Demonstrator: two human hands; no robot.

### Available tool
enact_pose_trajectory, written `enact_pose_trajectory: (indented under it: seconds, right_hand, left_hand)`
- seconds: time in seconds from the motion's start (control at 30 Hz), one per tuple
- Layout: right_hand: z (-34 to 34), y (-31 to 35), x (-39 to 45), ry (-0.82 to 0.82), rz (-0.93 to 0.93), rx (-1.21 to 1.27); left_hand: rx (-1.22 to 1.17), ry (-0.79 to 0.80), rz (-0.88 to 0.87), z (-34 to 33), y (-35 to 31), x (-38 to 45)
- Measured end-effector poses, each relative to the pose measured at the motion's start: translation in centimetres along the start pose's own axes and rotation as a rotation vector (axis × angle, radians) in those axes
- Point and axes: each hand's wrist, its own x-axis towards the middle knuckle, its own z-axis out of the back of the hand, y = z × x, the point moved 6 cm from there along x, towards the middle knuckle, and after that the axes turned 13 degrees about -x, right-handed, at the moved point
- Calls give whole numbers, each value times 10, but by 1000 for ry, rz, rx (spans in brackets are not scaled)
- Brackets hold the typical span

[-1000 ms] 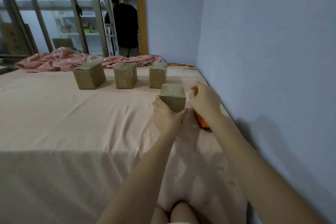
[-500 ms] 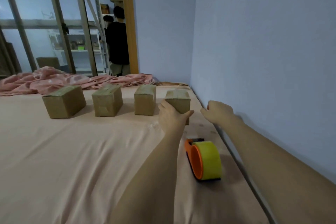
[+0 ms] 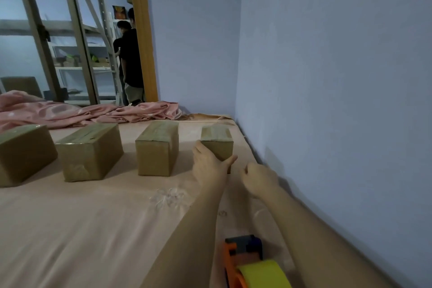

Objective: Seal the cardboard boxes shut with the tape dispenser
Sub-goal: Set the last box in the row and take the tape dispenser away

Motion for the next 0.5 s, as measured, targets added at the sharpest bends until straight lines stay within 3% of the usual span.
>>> enact_pose_trajectory:
  seconds: [0.23,0.5]
  right_hand:
    - [-17,-6,13,-52,-14,-10]
    - [14,-3,-13,48,-18,-17]
  left_hand:
    - [-17,60,17,-21,20,21]
    - [243,154,-121,14,-12,4]
